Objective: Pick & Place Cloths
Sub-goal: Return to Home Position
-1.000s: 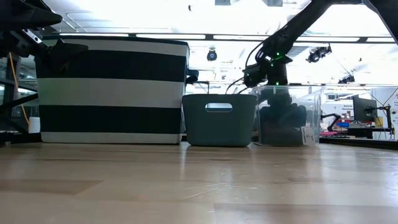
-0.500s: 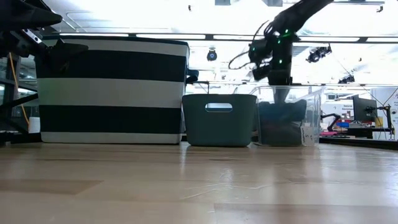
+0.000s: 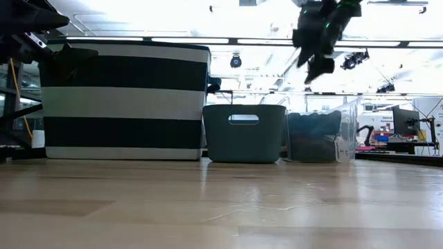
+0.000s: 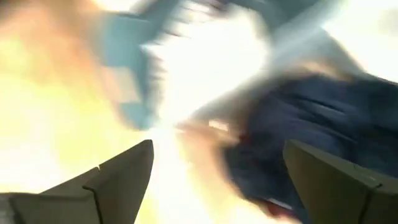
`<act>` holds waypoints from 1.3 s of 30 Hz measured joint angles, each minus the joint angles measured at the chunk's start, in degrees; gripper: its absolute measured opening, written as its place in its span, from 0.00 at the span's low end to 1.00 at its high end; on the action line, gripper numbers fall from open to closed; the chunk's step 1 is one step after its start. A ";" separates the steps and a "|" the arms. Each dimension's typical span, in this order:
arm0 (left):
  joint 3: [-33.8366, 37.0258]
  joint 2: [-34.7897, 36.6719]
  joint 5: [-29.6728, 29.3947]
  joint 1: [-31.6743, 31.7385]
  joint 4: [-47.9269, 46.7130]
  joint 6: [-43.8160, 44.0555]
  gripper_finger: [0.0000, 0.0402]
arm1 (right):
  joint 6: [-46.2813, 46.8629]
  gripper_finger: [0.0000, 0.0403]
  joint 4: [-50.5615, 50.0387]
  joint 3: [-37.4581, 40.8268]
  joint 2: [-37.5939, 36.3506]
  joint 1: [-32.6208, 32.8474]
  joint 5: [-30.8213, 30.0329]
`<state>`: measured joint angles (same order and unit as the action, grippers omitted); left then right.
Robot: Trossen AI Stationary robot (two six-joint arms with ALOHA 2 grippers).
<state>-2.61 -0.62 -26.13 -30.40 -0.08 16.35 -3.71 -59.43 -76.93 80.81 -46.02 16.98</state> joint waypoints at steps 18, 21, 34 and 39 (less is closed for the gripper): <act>0.00 0.00 0.00 0.01 0.00 -0.01 0.79 | 21.79 0.88 43.74 35.00 -28.13 21.74 14.26; 0.00 0.02 0.00 -0.01 0.00 -0.01 0.79 | 27.93 0.88 55.88 41.50 -30.51 27.88 9.45; 0.00 0.02 0.00 -0.01 0.00 0.01 0.79 | 40.49 0.88 92.73 67.53 -40.47 36.05 0.02; 0.00 0.02 0.00 0.01 0.01 0.01 0.79 | 41.40 0.88 94.04 70.51 -45.47 36.05 -1.15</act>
<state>-2.61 -0.61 -26.13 -30.40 -0.07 16.36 37.69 34.61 -6.42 35.34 -9.98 15.83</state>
